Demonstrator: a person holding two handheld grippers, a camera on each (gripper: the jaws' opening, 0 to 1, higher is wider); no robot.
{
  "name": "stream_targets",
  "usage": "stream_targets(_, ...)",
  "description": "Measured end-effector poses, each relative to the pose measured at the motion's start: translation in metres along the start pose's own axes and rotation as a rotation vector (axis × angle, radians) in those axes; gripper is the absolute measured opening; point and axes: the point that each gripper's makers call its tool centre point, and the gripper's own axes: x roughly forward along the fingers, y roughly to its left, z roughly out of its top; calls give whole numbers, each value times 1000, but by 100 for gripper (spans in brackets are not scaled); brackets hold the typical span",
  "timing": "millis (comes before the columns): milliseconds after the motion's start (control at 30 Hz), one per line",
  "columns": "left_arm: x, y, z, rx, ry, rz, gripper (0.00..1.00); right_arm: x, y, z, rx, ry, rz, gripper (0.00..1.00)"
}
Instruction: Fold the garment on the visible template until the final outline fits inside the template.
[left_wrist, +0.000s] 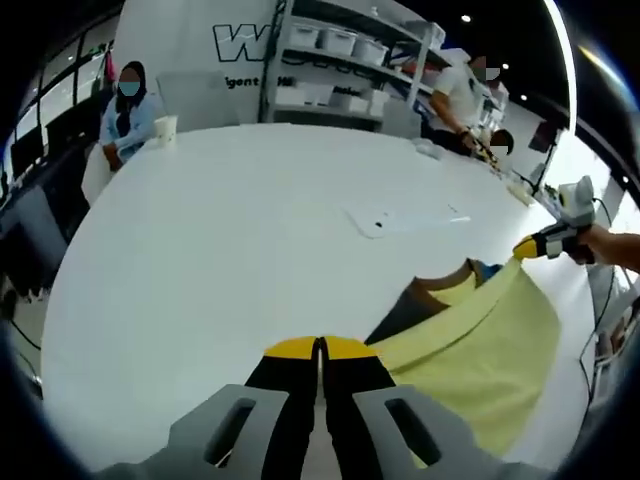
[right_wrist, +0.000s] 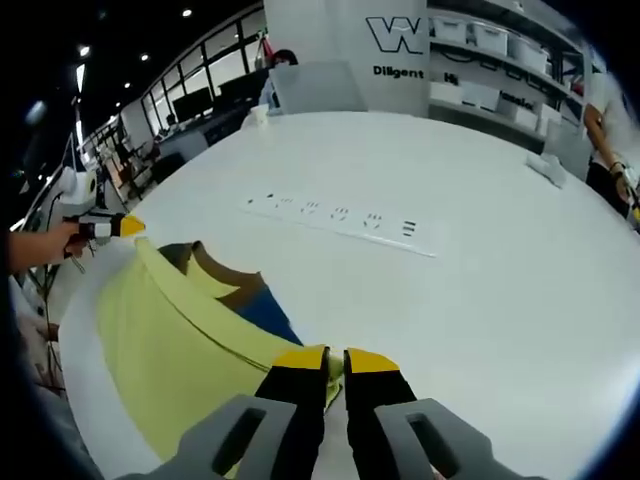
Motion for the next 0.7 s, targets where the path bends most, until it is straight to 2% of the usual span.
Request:
stream_targets(133,-1,-2,-2,15,1,-7,3,-1,4,2,-25,-12,14,3)
stream_targets(367,-9,-14,-5,186,-3,-37,12,-8,11,-2,-137,-30,63,12)
stream_targets(567,-8,-14,0,269,-22,-41,26,-14,16,-6,-292,-35,107,19)
stream_targets(700,-8,-18,-3,297,-14,-59,27,-12,15,-9,-351,-21,100,20)
